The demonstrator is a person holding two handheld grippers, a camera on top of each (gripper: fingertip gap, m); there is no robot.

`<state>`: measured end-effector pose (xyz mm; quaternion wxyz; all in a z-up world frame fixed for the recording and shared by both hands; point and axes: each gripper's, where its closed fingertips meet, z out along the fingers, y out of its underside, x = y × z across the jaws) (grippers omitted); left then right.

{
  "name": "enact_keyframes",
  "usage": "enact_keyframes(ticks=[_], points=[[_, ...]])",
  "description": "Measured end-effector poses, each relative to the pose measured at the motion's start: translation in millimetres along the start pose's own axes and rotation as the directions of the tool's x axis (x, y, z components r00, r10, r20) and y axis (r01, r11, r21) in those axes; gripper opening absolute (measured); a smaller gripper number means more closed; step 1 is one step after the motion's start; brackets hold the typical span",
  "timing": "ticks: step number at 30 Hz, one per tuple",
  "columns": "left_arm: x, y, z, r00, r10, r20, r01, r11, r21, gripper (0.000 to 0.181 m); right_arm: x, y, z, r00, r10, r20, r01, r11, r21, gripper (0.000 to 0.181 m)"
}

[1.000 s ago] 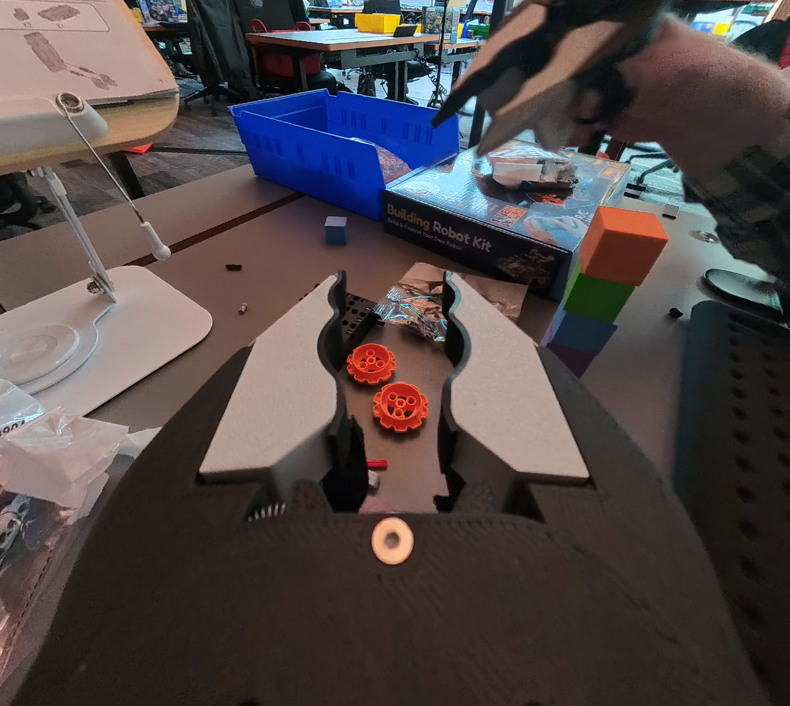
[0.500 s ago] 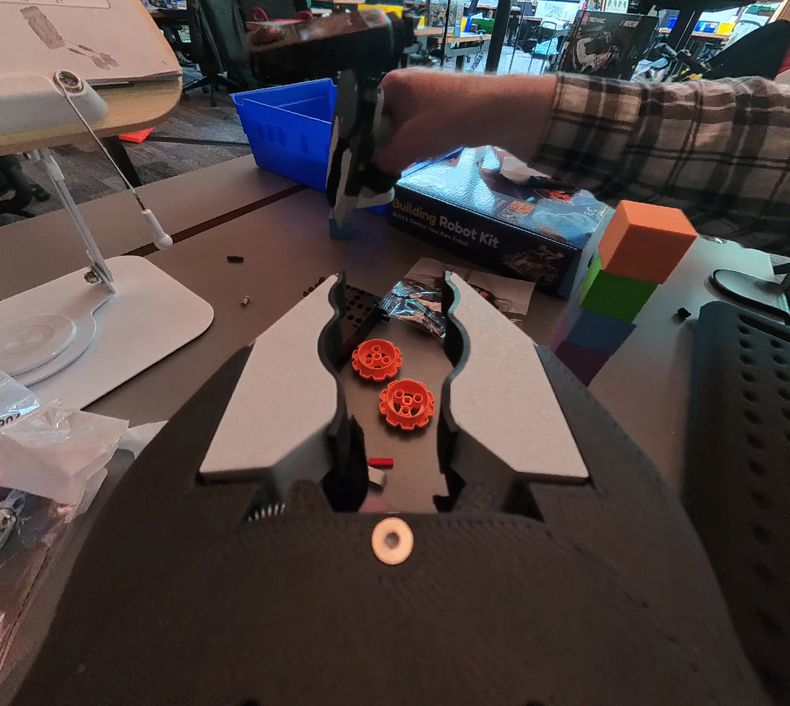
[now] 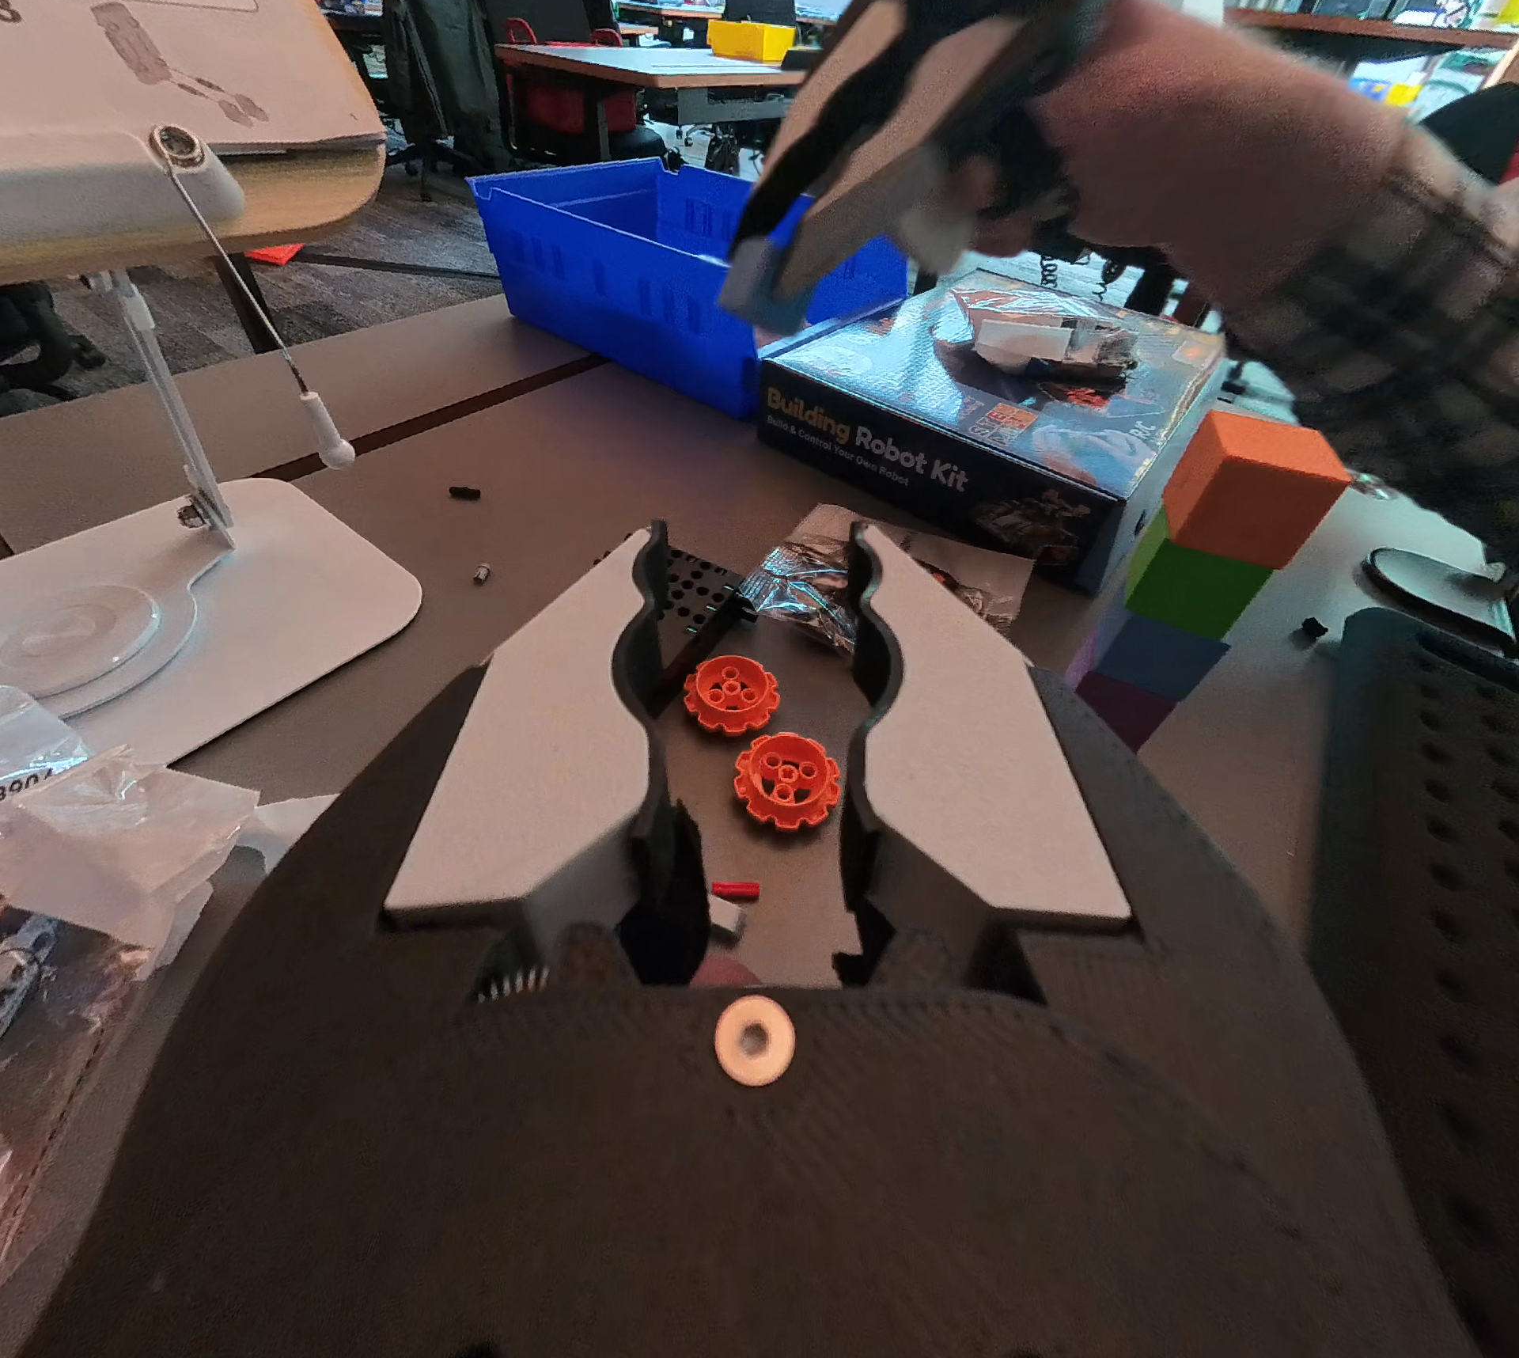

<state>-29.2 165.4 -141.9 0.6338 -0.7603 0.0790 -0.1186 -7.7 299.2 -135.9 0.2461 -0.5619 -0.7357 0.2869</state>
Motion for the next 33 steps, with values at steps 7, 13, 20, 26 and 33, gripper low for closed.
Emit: enact_keyframes(ticks=[7,13,20,26,33], points=[[-4.4,0.9,-0.7,1.000,-0.017,0.020,0.017,1.000,0.003,0.041,-129.0,-32.5,-76.8,0.952,-0.139,0.273,0.002,0.894,0.448,0.027],[-5.5,1.3,-1.2,0.999,-0.022,0.025,0.022,1.000,0.008,0.041,-158.5,-15.6,-76.6,0.928,-0.146,0.342,-0.066,0.841,0.538,0.027],[-5.4,3.7,0.9,1.000,-0.020,0.022,0.020,1.000,-0.001,0.041,-173.0,-12.1,-75.0,0.915,-0.161,0.371,-0.119,0.769,0.628,0.027],[-4.8,4.8,1.8,1.000,-0.017,0.020,0.017,1.000,-0.007,0.041,-173.7,-8.6,-72.2,0.902,-0.166,0.398,-0.157,0.733,0.661,0.027],[-4.1,6.1,2.5,1.000,-0.014,0.017,0.014,1.000,-0.013,0.041,-172.5,-3.4,-65.6,0.905,-0.173,0.388,-0.156,0.714,0.682,0.027]])
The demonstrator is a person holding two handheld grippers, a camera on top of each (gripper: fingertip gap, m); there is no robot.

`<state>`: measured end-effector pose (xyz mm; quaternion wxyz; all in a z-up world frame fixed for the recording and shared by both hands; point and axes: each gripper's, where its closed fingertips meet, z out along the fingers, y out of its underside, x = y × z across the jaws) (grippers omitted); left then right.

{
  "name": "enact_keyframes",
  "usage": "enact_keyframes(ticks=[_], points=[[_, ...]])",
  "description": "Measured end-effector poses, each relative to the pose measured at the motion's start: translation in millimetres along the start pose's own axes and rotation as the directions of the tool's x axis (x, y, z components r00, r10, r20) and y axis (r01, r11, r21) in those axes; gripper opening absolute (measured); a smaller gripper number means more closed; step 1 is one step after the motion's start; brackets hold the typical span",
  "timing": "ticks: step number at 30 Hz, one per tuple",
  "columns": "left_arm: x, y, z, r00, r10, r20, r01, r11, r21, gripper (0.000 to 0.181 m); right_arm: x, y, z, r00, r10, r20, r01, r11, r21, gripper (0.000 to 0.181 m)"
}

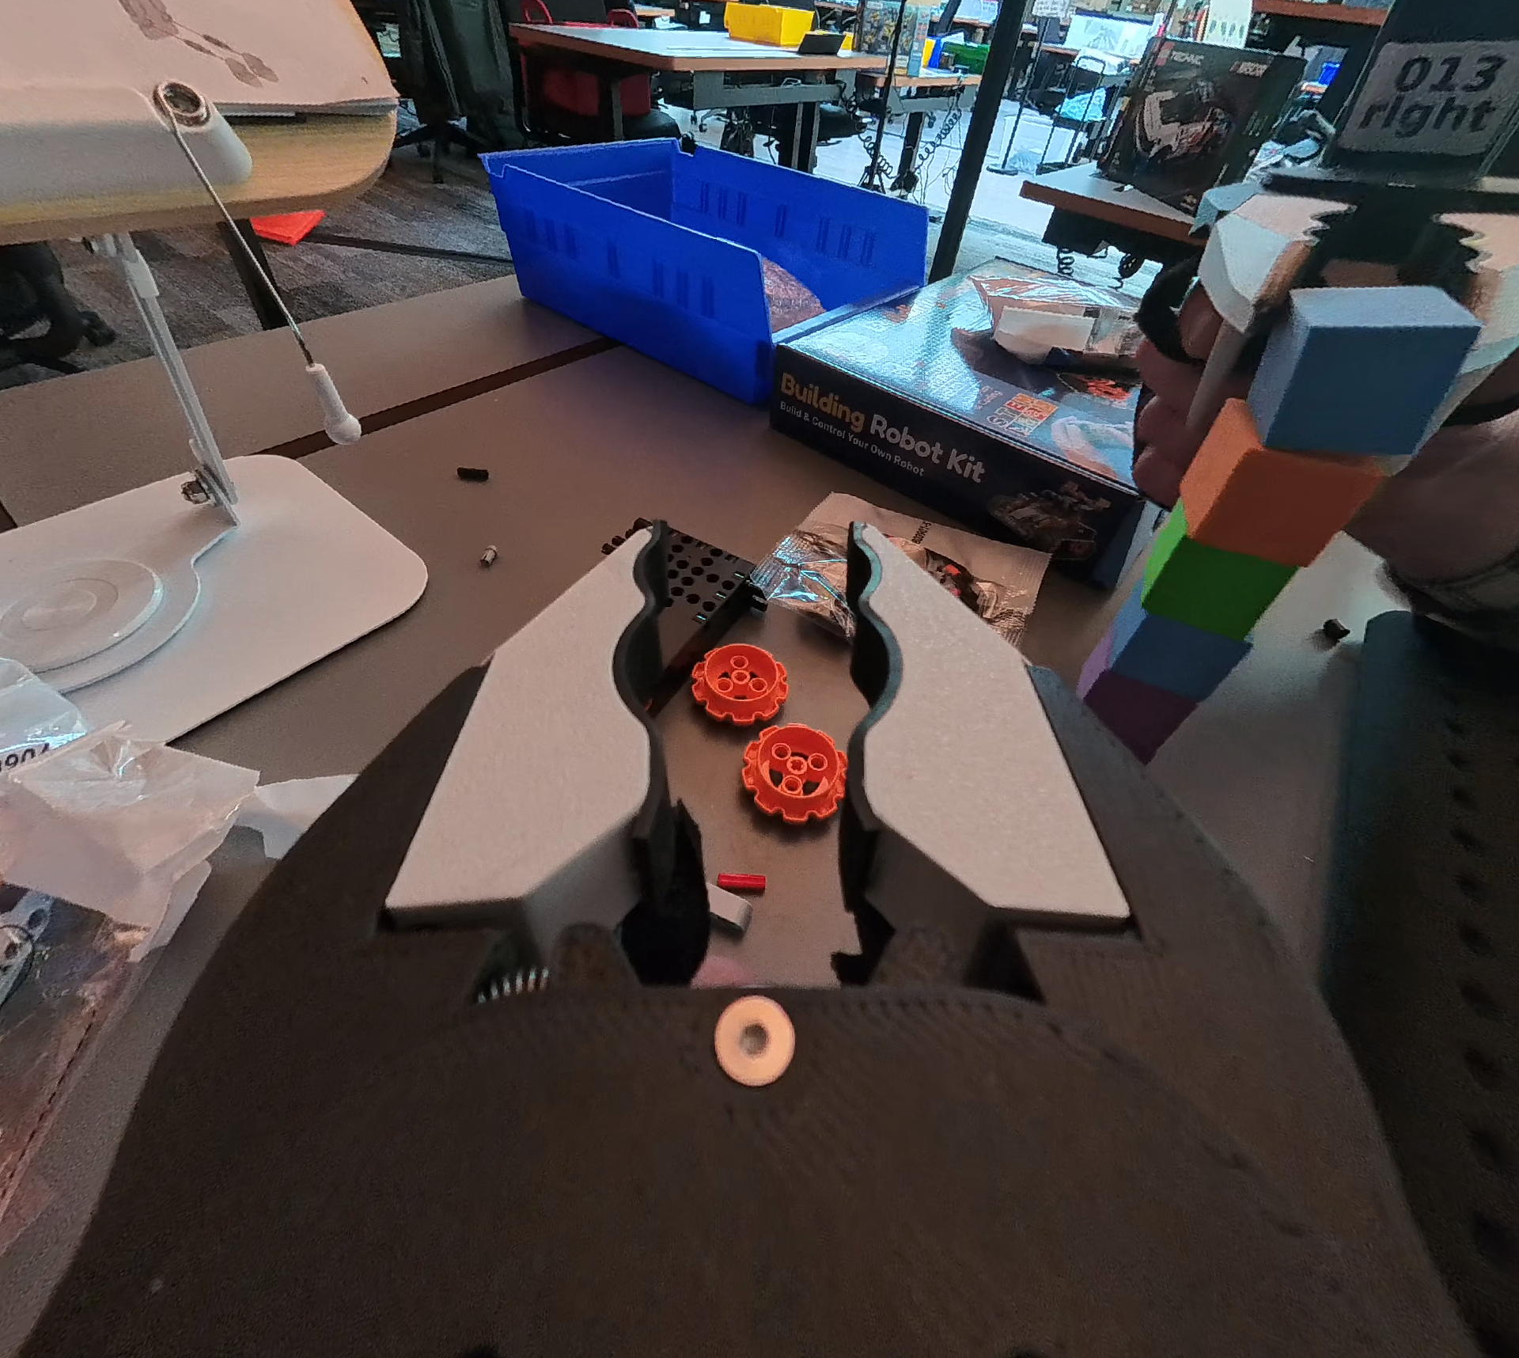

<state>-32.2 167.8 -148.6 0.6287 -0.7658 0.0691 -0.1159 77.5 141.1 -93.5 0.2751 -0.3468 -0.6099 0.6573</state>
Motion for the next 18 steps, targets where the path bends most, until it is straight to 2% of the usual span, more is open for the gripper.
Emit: enact_keyframes(ticks=[18], points=[[2.4,1.9,1.8,1.000,0.006,-0.008,-0.006,1.000,-0.007,0.041,-5.4,3.9,-3.6,1.000,-0.011,0.004,0.011,1.000,-0.016,0.033]])
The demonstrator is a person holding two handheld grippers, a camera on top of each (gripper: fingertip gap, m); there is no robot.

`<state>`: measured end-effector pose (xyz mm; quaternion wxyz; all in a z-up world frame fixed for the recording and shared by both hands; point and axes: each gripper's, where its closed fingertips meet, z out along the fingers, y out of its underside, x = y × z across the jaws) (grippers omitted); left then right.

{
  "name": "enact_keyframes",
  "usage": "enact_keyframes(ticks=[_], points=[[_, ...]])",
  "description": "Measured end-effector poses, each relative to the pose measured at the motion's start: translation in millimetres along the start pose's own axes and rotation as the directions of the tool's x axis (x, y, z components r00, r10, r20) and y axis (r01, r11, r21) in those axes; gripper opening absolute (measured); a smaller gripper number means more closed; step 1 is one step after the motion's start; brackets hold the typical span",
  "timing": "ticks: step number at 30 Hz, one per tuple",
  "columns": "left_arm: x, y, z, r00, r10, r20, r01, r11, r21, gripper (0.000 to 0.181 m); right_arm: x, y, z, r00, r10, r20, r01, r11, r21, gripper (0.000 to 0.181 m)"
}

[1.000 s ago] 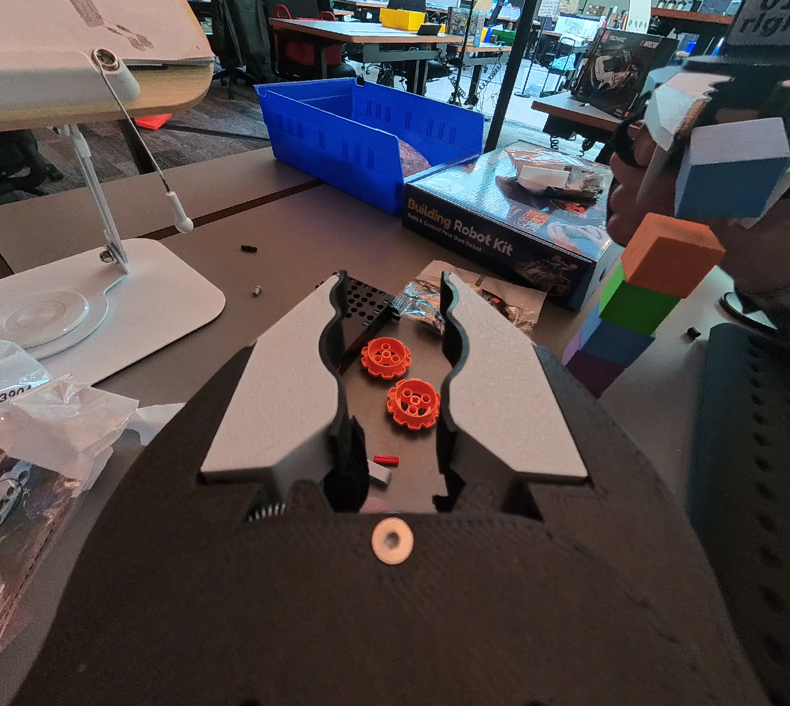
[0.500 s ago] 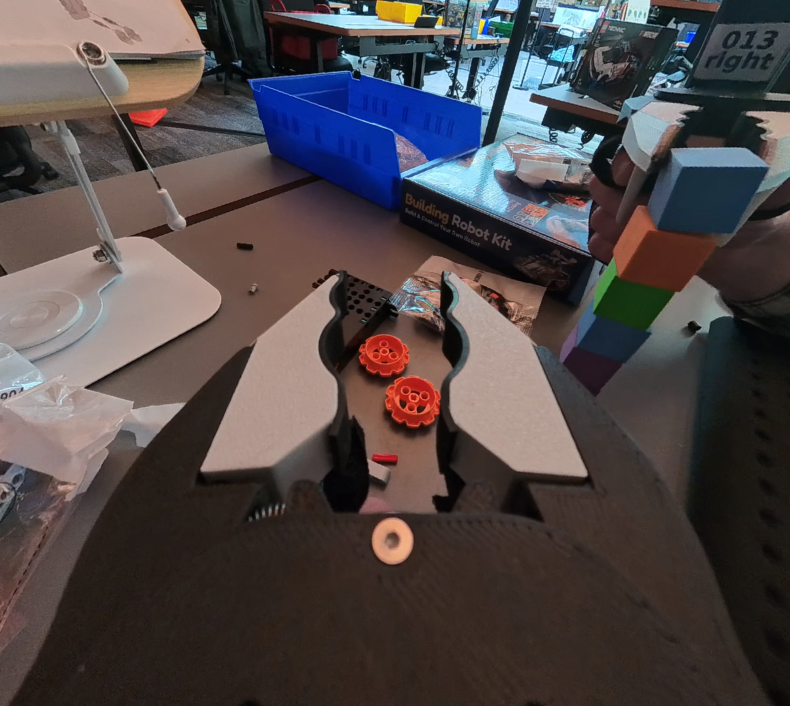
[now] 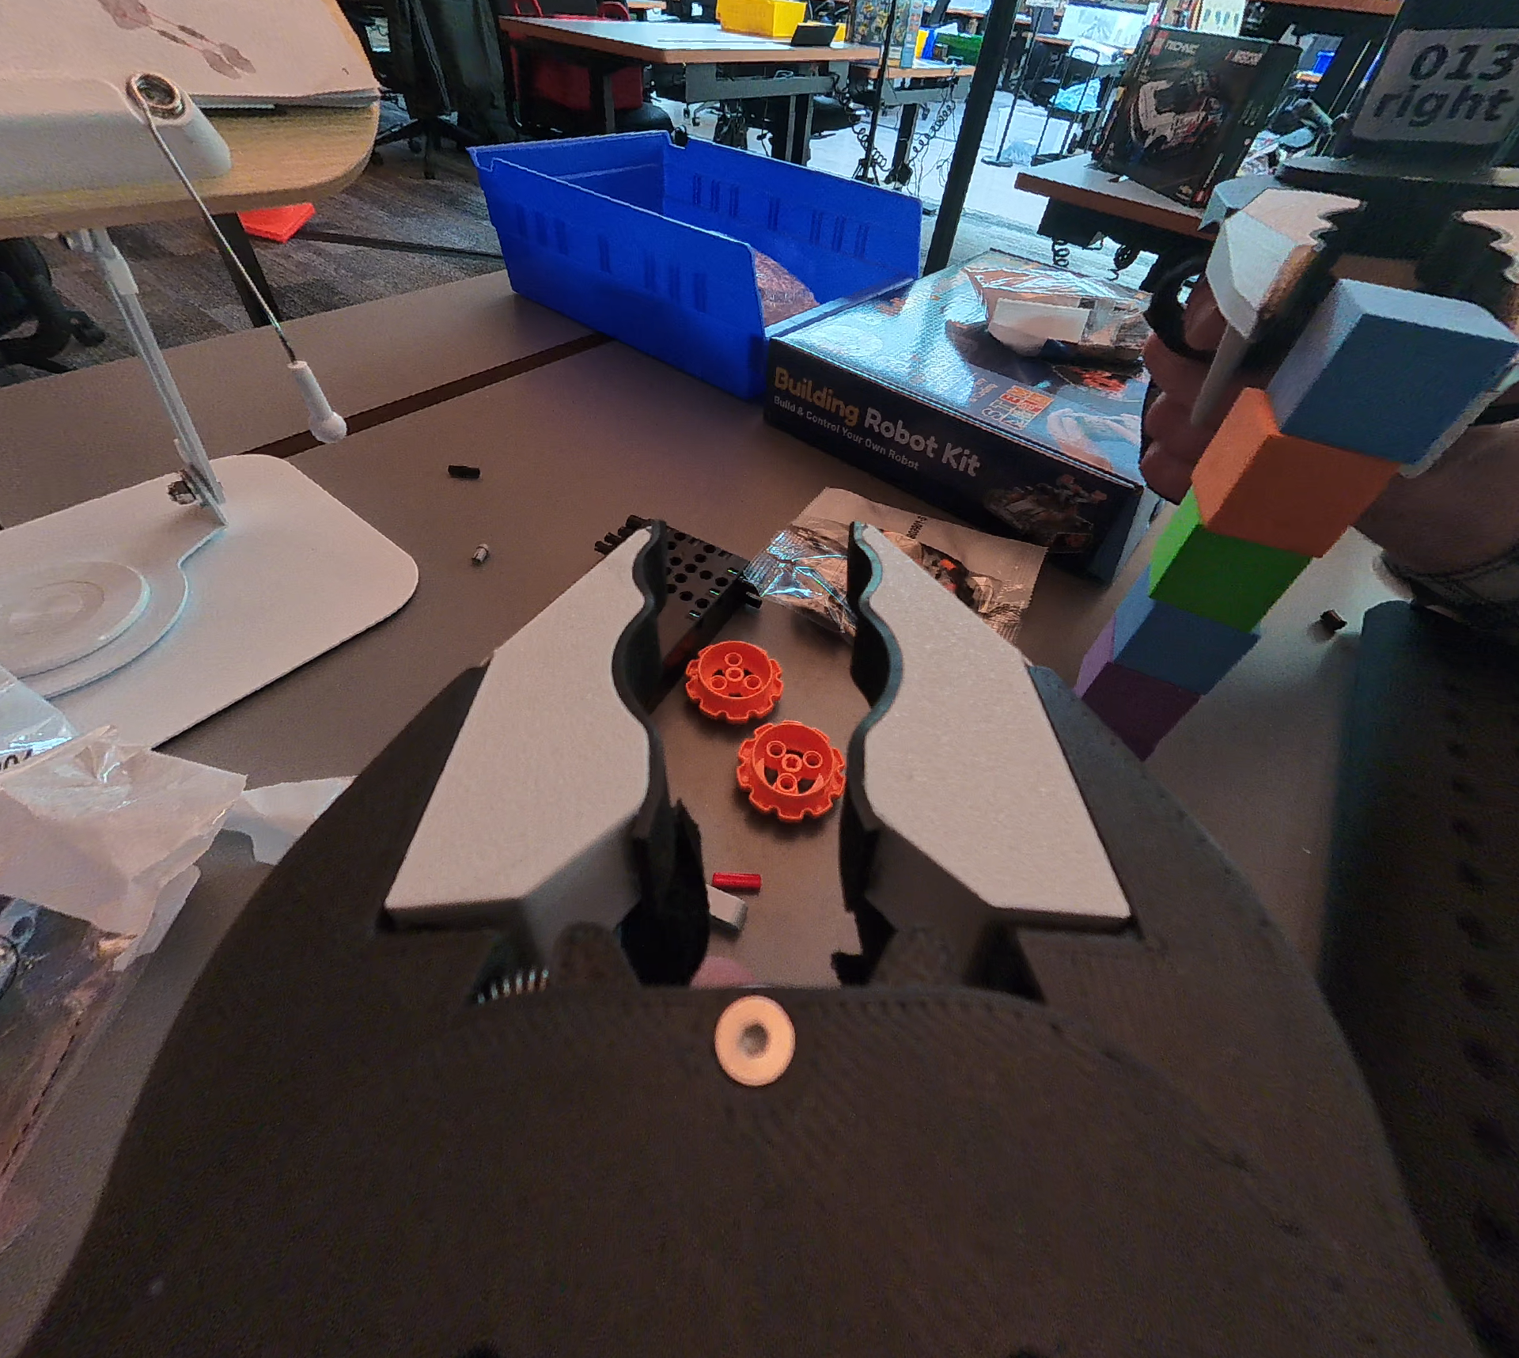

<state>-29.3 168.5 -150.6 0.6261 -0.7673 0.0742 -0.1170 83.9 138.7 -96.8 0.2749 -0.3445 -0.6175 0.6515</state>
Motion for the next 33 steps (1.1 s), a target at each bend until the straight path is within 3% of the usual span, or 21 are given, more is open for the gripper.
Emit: enact_keyframes(ticks=[9,15,22,29,33], points=[[0.4,0.1,-0.2,1.000,0.004,-0.001,-0.004,1.000,0.000,0.041,-1.4,-0.9,-1.7,1.000,-0.008,-0.013,0.008,1.000,-0.003,0.036],[-2.1,-0.9,-4.6,1.000,0.025,0.009,-0.025,1.000,-0.012,0.041,0.3,-9.2,-20.2,0.997,-0.005,-0.080,0.007,1.000,0.025,0.042],[6.3,19.5,-21.4,0.978,0.208,-0.006,-0.205,0.962,-0.181,0.037,-2.6,-13.4,-55.6,0.980,-0.012,-0.197,0.020,0.999,0.041,0.039],[54.6,57.5,-44.4,0.937,0.235,-0.259,-0.316,0.886,-0.338,0.016,-5.9,-5.3,-86.7,0.962,0.001,-0.274,0.009,0.999,0.035,0.033],[80.9,83.2,-49.0,0.908,0.219,-0.358,-0.362,0.841,-0.402,0.015,-7.7,1.8,-98.8,0.957,0.024,-0.288,-0.010,0.999,0.050,0.030]])
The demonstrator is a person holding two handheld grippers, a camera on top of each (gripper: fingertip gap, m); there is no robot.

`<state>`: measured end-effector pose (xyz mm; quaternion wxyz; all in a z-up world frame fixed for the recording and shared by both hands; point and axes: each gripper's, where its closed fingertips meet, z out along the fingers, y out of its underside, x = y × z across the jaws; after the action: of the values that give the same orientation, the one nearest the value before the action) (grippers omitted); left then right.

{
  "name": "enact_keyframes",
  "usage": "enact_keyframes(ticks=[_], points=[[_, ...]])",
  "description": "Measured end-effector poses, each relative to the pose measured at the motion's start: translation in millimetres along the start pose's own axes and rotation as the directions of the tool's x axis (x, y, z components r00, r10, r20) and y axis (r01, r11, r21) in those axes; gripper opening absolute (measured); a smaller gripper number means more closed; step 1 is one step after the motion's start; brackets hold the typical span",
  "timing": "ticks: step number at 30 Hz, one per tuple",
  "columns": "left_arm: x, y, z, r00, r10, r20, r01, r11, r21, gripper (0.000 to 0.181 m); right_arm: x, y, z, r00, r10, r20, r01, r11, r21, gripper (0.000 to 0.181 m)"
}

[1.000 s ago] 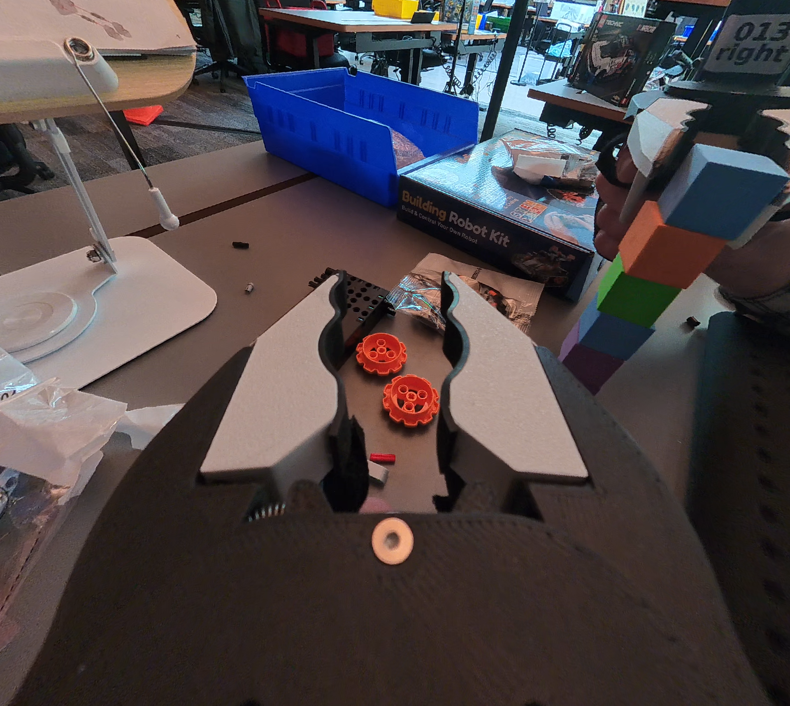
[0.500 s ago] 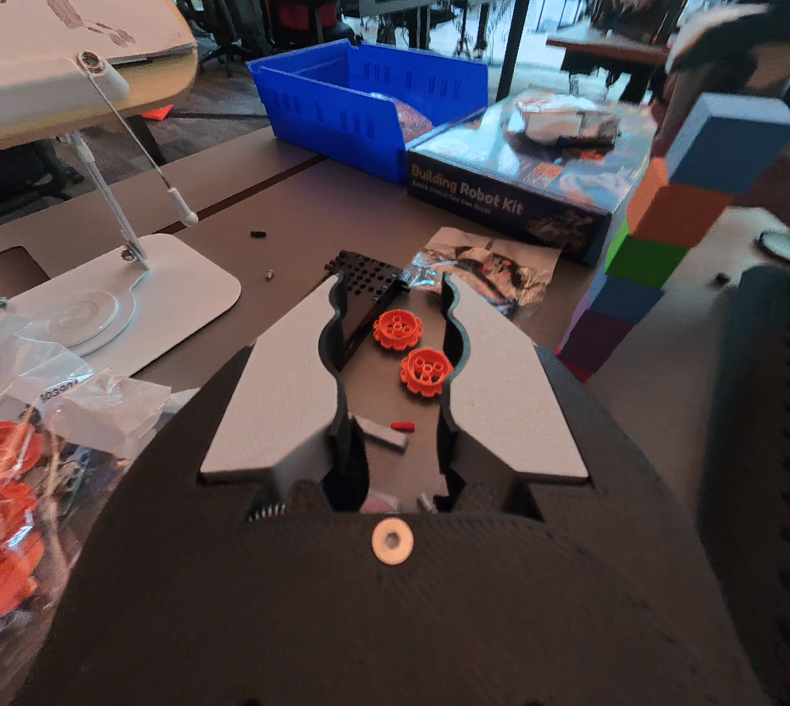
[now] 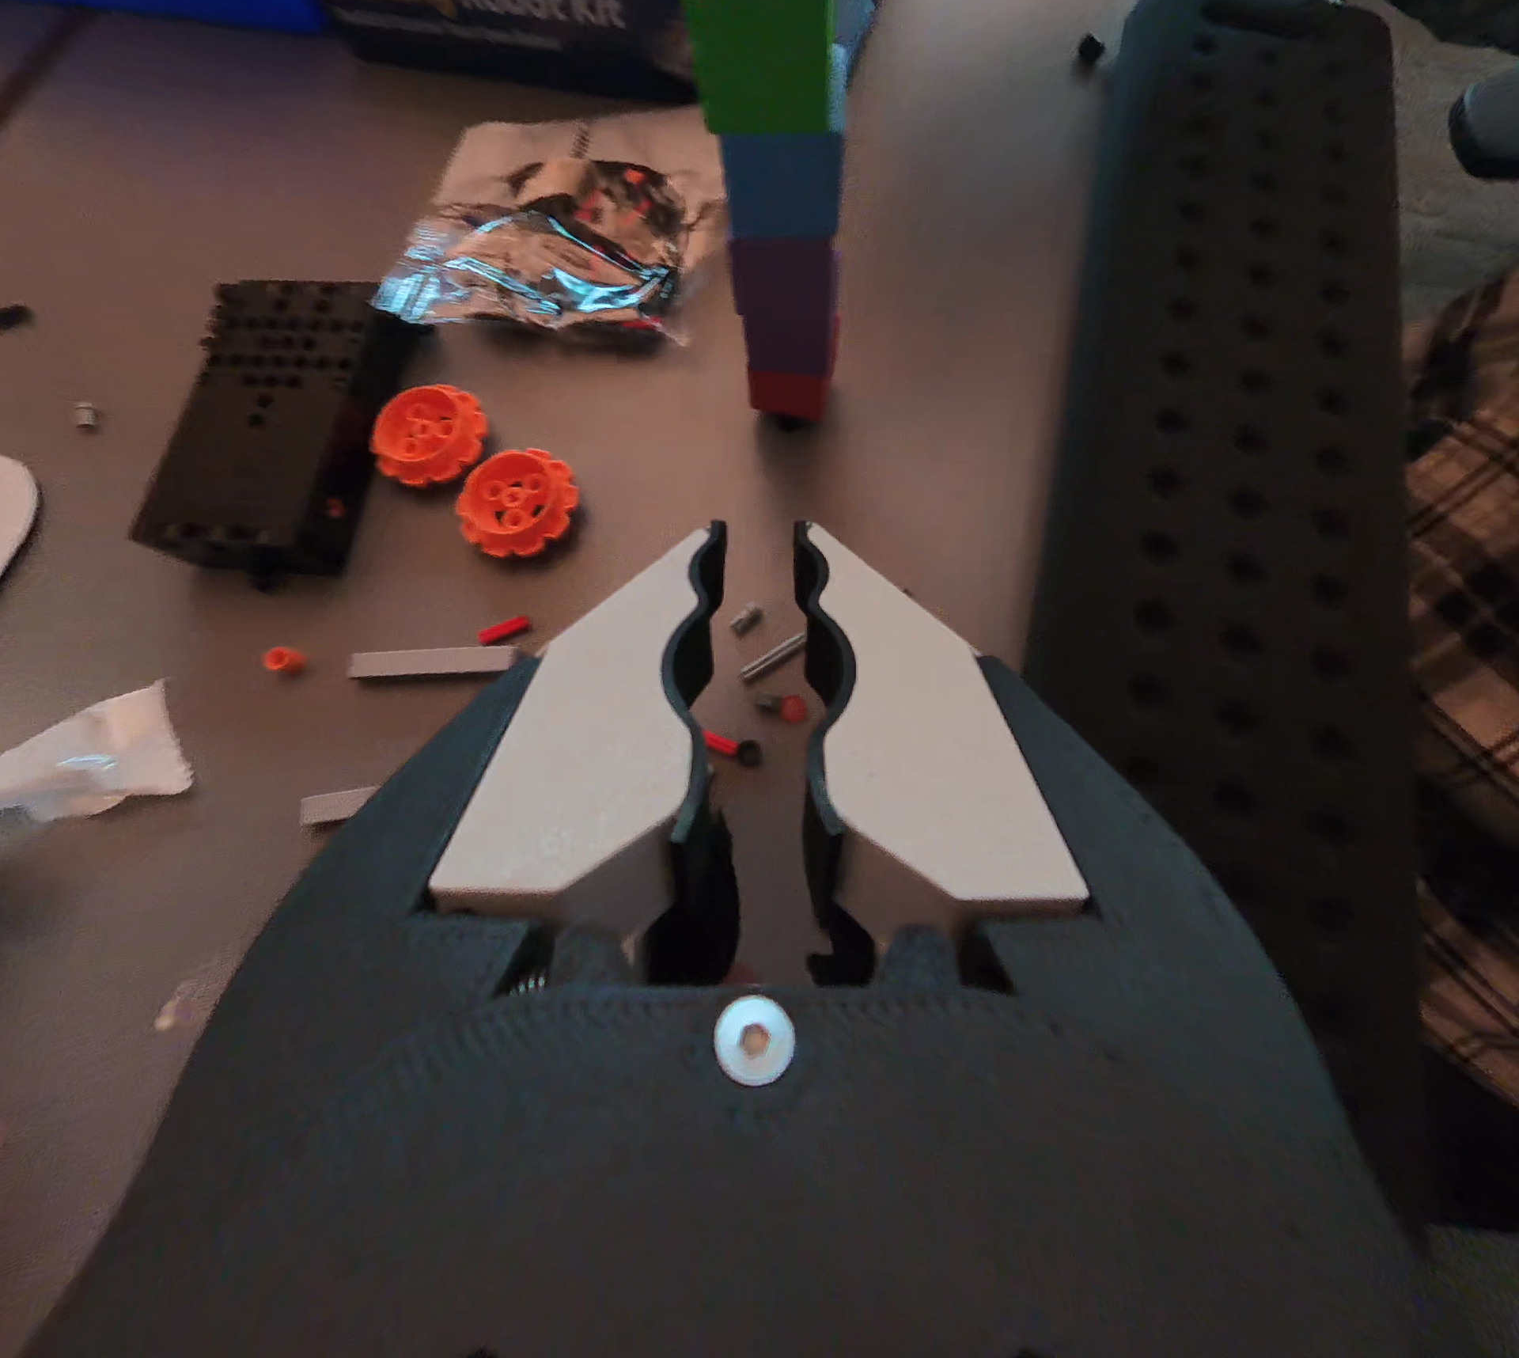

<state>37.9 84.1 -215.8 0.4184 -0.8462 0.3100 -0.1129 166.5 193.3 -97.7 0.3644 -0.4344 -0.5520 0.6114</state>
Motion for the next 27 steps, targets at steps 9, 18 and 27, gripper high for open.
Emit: enact_keyframes(ticks=[9,18,27], points=[[35.9,-14.9,38.9,0.987,0.074,-0.140,-0.080,0.996,-0.036,0.016,-1.8,7.2,-4.5,1.000,0.023,0.006,-0.023,1.000,0.016,0.027],[27.9,-39.6,56.3,0.982,0.075,-0.176,-0.076,0.997,0.001,0.015,-0.3,10.4,-10.2,0.999,0.042,0.008,-0.042,0.999,0.033,0.025],[9.6,-58.2,57.8,0.992,-0.019,-0.121,0.028,0.997,0.076,0.020,3.3,6.0,-20.1,0.999,0.049,-0.001,-0.049,0.997,0.056,0.024]])
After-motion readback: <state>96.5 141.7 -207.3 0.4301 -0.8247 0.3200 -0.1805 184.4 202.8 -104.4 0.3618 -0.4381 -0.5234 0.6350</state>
